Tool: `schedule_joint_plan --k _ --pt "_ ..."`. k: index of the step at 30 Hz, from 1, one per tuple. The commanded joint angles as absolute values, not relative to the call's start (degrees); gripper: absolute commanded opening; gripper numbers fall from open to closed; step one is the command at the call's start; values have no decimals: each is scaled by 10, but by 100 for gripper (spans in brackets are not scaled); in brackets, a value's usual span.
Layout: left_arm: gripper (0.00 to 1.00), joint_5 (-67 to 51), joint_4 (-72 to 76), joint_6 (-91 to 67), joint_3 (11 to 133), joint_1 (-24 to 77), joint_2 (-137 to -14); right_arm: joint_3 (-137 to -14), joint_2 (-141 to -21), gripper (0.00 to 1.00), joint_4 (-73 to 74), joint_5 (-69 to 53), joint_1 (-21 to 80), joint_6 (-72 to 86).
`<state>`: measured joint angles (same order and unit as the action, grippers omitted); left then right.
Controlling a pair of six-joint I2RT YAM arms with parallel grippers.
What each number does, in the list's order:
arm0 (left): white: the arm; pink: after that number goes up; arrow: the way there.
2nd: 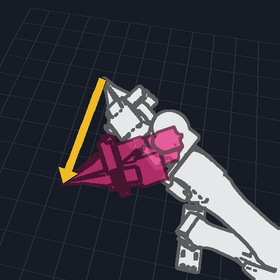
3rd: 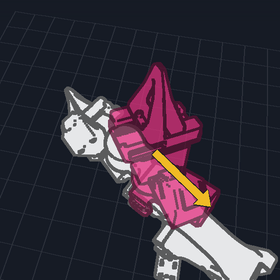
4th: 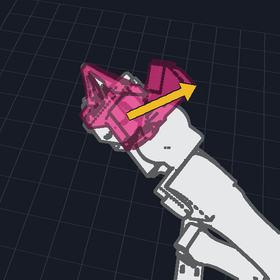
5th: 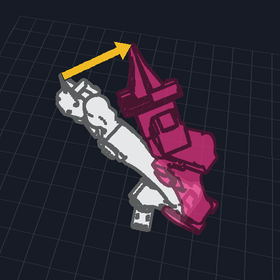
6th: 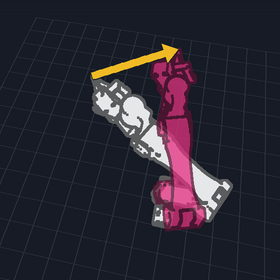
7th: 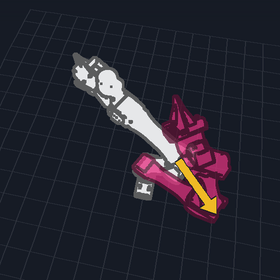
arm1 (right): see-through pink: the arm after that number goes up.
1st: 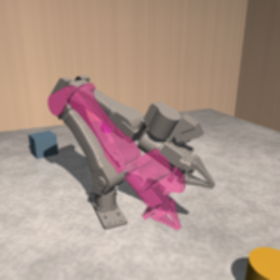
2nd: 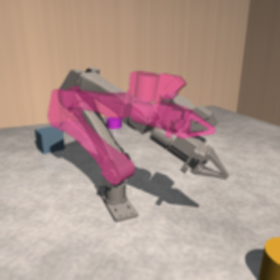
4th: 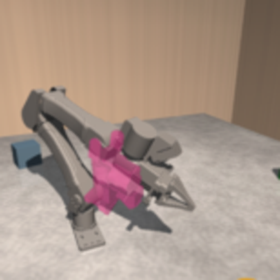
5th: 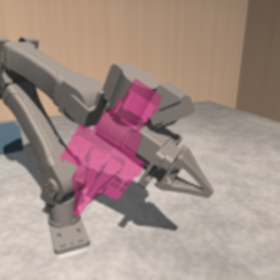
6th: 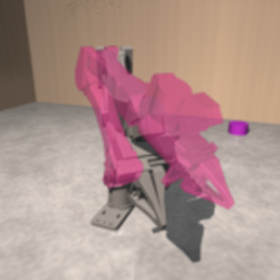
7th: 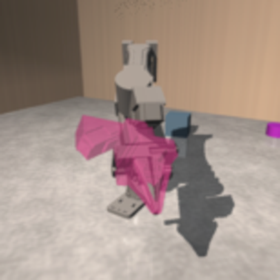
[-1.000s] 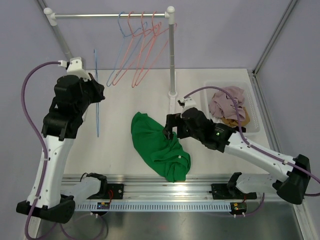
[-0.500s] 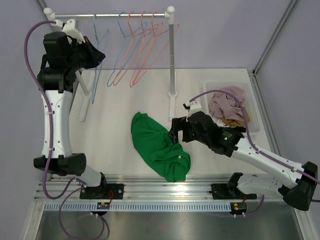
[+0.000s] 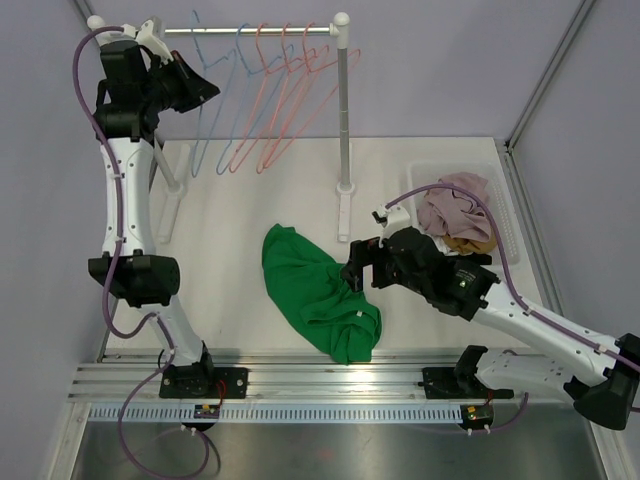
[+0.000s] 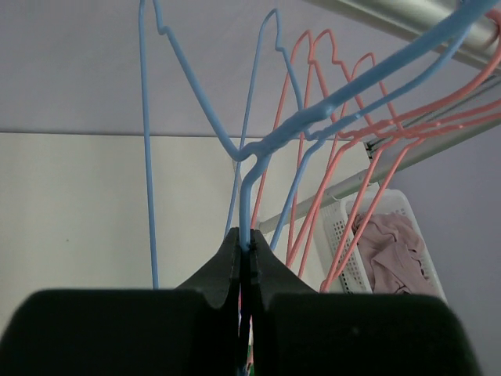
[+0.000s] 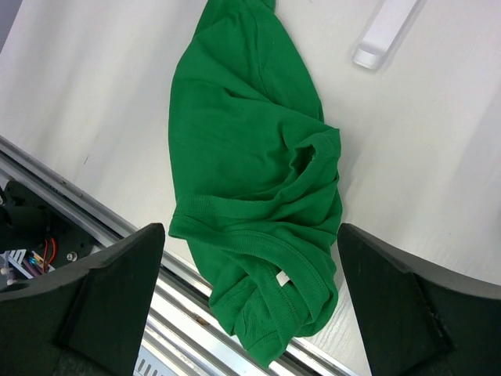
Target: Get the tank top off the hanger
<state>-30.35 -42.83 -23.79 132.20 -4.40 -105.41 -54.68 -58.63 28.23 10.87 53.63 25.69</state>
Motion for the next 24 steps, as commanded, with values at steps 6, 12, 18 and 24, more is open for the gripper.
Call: schedule_joint_plan --k 6,12,18,24 --pt "4 -326 -378 -251 1350 -45 -1088 -532 -598 99 236 72 539 245" --pt "32 -329 -387 -253 1361 -45 -1085 -549 -663 100 228 12 538 222" --pt "76 -295 -413 -242 1363 -47 -1037 -591 -770 100 246 3 551 209" --pt "99 -160 -486 -226 1323 -48 -929 -648 -892 99 272 70 595 186"
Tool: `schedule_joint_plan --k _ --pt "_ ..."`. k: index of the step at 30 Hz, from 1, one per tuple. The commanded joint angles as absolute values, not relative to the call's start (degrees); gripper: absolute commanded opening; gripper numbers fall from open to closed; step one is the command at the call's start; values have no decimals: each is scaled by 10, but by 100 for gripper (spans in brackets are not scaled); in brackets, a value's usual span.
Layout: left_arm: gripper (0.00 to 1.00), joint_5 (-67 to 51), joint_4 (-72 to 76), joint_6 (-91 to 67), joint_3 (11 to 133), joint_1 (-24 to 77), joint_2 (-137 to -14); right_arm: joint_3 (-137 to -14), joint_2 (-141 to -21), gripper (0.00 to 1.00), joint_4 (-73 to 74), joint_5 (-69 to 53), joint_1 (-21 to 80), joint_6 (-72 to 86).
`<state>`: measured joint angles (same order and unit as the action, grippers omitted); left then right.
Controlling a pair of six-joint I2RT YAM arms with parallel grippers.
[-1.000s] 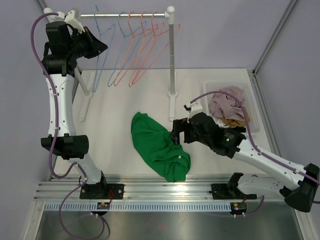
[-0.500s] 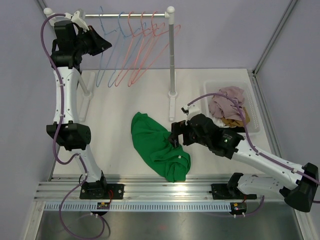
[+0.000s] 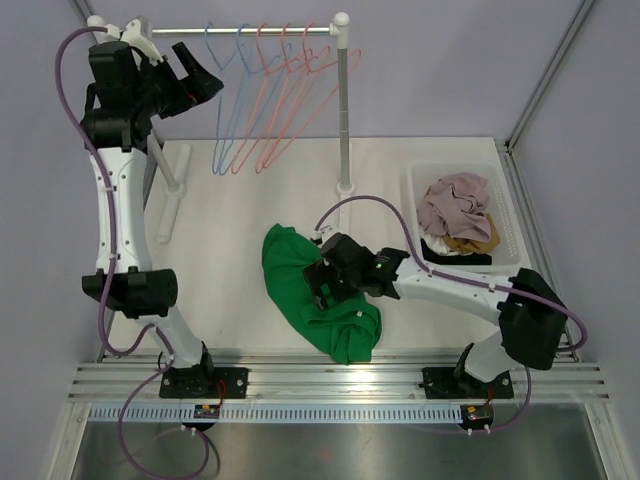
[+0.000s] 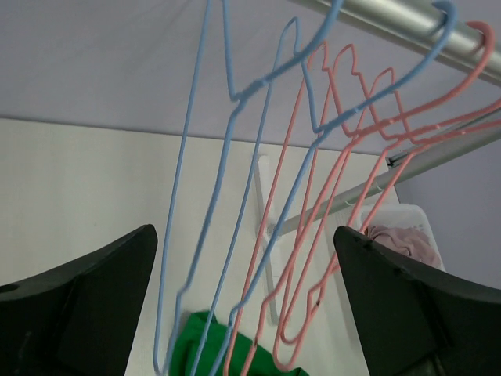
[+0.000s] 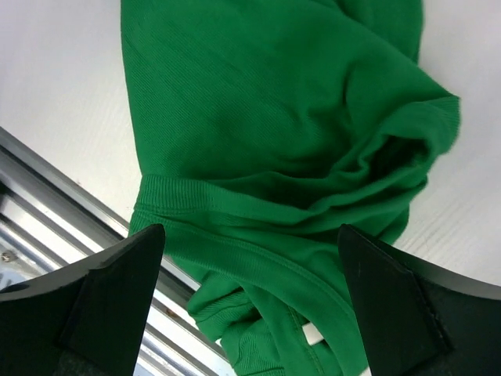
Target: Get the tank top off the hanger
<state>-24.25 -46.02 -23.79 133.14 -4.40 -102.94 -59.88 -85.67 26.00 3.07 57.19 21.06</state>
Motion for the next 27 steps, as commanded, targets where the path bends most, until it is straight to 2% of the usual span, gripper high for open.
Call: schedule_joint_plan --k 1,5,10,13,15,17,18,19,23,27 --pt "99 -142 -490 -222 1283 -49 -906 -655 -921 99 274 77 598 185" --pt "99 -62 -485 -217 1150 -49 -783 -677 -990 100 270 109 606 182" --pt "99 -73 -434 -221 950 -48 -597 -710 -1097 99 281 145 611 181" --pt "99 -74 -431 -208 897 -49 -528 -720 -1128 98 287 139 611 194" --pt "99 -69 -439 -193 859 -49 -503 -718 -1136 81 282 119 612 195" --pt "99 -72 -440 -183 831 -49 -464 -718 -1143 55 281 115 612 194" --pt "99 -75 -434 -177 799 -49 -450 -718 -1143 23 282 115 612 192" --pt "99 -77 -424 -164 772 -49 -435 -717 -1128 1 285 117 612 190" --pt "99 -52 -355 -163 634 -49 -316 -712 -1042 0 294 170 613 186" --pt "99 -14 -324 -171 528 -48 -263 -758 -956 0 358 252 608 176"
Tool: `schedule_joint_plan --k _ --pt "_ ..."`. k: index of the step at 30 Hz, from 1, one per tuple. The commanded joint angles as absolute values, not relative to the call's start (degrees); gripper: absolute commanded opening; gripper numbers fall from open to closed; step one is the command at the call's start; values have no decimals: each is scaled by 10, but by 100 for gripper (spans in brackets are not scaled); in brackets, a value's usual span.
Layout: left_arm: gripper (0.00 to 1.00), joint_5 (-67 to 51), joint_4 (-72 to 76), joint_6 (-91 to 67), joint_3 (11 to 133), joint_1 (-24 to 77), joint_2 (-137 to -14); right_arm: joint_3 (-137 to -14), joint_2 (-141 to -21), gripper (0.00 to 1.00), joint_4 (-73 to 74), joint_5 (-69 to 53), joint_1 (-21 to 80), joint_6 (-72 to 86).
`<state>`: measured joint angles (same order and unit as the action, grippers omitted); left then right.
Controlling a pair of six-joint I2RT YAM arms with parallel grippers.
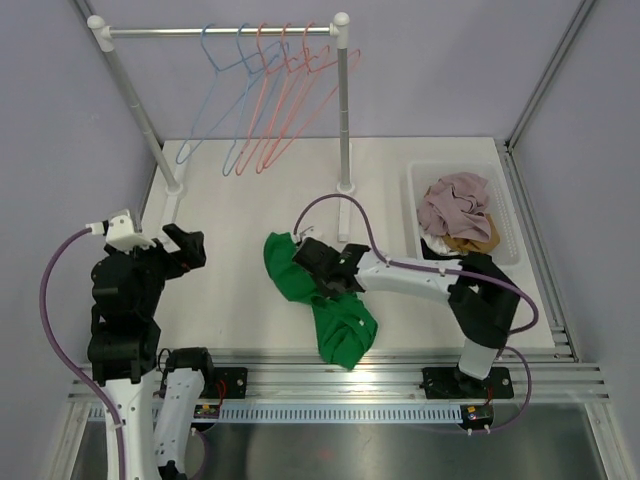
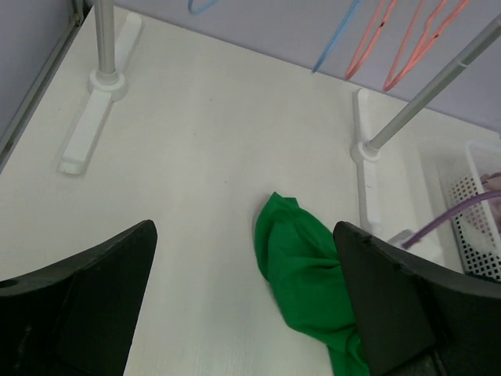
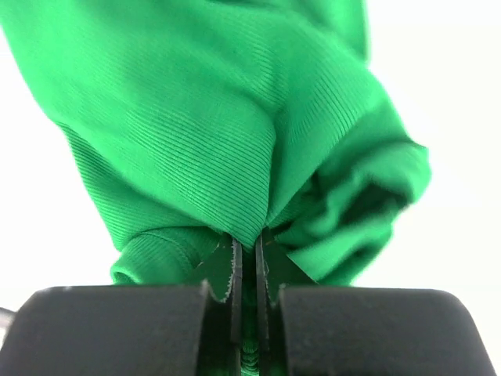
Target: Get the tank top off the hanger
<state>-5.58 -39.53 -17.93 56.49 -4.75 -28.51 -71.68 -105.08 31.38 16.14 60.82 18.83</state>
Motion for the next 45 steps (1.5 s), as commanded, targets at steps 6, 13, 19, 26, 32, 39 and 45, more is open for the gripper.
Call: schedule_joint_plan --k 6,13,19,26,32,39,45 --pt "99 -15 -330 -165 502 -47 -281 -841 -859 0 481 342 541 178" --pt "99 -25 -329 -164 493 -47 -270 -941 -765 0 499 393 388 118" --pt "99 -35 -328 -164 490 -46 -271 -964 -749 0 375 396 224 42" --pt "99 -47 -326 -164 490 -45 -273 -888 -807 0 308 253 87 48" --pt "99 -50 -326 -165 490 -45 -274 -726 -869 0 299 210 72 133" --pt "99 -44 -328 -165 490 -45 -272 -691 -1039 0 322 168 48 158" --pt "99 -42 -330 -165 489 -44 -266 -714 -1015 7 342 149 45 170"
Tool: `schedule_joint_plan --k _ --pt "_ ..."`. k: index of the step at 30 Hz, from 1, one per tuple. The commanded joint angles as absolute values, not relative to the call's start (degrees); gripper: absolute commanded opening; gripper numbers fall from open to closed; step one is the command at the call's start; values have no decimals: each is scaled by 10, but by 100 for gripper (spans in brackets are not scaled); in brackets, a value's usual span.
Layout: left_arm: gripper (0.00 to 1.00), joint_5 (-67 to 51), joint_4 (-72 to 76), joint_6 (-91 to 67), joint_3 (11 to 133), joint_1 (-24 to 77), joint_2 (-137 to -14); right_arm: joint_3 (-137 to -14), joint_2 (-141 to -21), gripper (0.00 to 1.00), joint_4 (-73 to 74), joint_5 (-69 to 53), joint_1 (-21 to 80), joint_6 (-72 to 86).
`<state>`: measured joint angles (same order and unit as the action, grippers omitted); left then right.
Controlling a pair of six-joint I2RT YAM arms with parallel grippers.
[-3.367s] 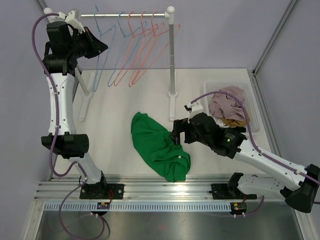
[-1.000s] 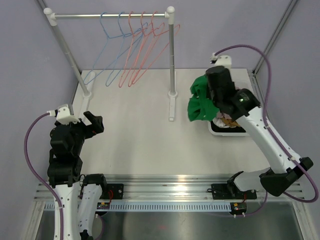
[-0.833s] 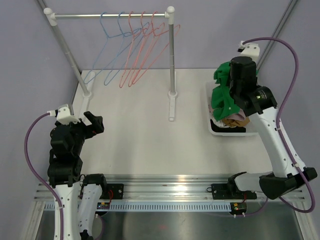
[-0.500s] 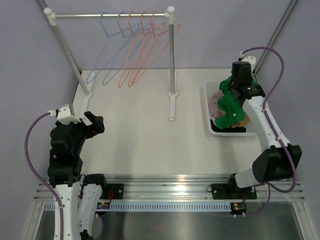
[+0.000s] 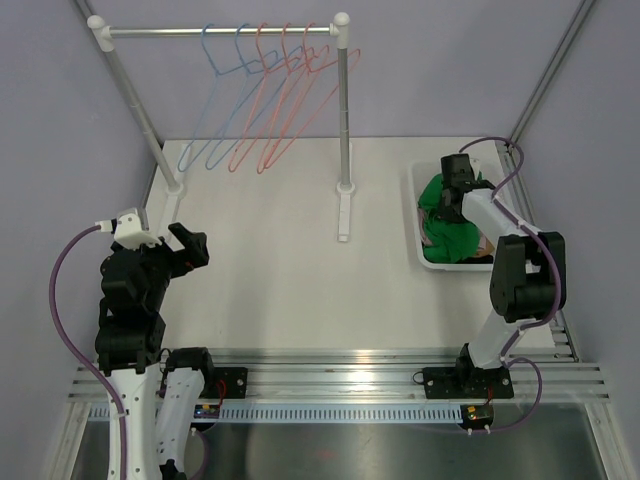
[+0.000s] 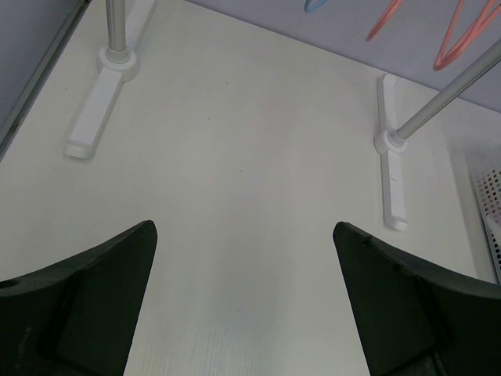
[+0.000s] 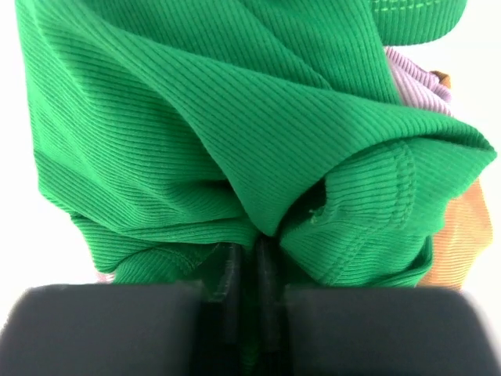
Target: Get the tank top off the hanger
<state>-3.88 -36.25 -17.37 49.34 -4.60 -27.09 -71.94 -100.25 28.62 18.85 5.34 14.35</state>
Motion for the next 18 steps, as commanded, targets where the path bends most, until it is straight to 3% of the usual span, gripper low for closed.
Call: schedule_joint_plan --k 1,3,4,9,11,18 --pt "99 -41 -330 -165 489 -45 -267 -725 -1006 21 351 139 45 171" --pt "99 -40 -329 -165 489 -44 -266 -767 -980 34 380 134 45 178" --pt "99 -37 -330 -165 489 -44 -266 -799 -973 46 391 134 45 183" --pt "99 -26 -336 -164 497 -44 -270 -899 -938 75 466 166 45 181" --pt "99 -4 -356 -165 518 -44 -280 -931 -927 99 490 181 45 175" --pt "99 53 -467 -167 613 -44 -336 -950 -799 99 523 131 51 145"
